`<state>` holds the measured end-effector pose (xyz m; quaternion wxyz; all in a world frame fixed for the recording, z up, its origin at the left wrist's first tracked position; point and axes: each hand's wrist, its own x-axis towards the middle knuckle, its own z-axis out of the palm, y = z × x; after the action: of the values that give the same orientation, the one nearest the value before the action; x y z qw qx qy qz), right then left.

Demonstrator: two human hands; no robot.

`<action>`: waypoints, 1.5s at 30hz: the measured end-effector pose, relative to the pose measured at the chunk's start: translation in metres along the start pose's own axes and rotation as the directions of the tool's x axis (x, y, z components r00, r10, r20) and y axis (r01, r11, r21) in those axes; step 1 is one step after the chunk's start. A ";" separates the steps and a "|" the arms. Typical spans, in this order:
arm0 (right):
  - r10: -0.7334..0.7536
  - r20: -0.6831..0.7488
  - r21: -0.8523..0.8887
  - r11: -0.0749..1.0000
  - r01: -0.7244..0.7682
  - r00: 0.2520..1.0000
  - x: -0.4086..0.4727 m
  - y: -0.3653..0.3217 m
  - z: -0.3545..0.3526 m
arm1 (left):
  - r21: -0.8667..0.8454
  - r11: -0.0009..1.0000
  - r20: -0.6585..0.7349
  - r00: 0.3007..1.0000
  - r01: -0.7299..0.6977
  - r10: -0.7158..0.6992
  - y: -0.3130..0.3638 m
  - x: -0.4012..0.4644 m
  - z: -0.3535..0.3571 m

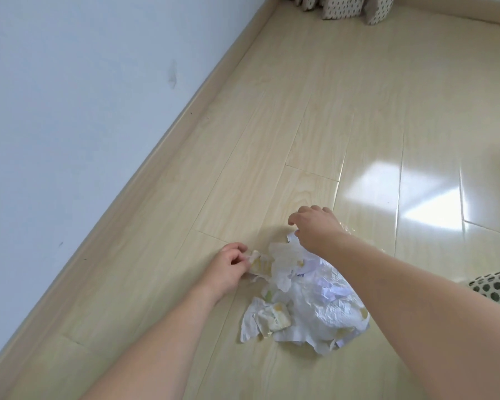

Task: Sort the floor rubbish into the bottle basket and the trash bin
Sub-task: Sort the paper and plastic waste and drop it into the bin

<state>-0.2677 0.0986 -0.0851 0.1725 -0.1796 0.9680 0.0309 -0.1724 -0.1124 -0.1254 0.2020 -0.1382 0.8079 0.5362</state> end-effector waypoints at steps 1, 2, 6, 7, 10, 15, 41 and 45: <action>-0.005 0.010 -0.037 0.999 0.005 1.000 0.003 0.000 0.004 | -0.023 1.000 0.003 1.000 0.009 -0.009 -0.001 0.002 0.000; -0.004 0.020 -0.064 0.998 0.005 1.000 0.006 0.000 0.008 | -0.033 0.999 0.009 1.000 0.011 -0.011 -0.002 0.003 0.001; -0.020 0.032 -0.097 0.995 0.023 0.999 0.012 0.003 0.016 | -0.051 0.999 -0.002 1.000 0.004 -0.004 -0.007 0.003 0.005; -0.032 0.031 -0.097 0.995 0.035 0.999 0.014 0.003 0.016 | -0.052 0.999 -0.008 1.000 0.010 -0.011 -0.007 0.004 0.004; -0.032 0.031 -0.082 0.996 0.034 0.999 0.016 0.003 0.017 | -0.061 0.998 -0.008 1.000 0.023 -0.024 -0.009 0.005 0.005; 0.002 0.038 -0.070 0.998 0.001 0.999 0.018 0.007 0.011 | -0.075 0.997 -0.017 1.000 0.013 -0.014 -0.005 0.004 0.005; 0.212 -0.379 0.337 0.938 -0.079 0.901 -0.095 0.002 -0.098 | 0.343 0.937 -0.004 0.997 0.071 -0.074 0.060 -0.018 -0.019; 0.316 -0.400 0.442 0.889 -0.121 0.860 -0.140 0.004 -0.143 | 0.441 0.898 -0.015 1.000 -0.002 0.010 0.111 -0.054 -0.032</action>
<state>-0.1925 0.1316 0.0980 -0.0343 -0.0287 0.9804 -0.1921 -0.1792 -0.0985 0.0012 0.2196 -0.0911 0.9103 0.3389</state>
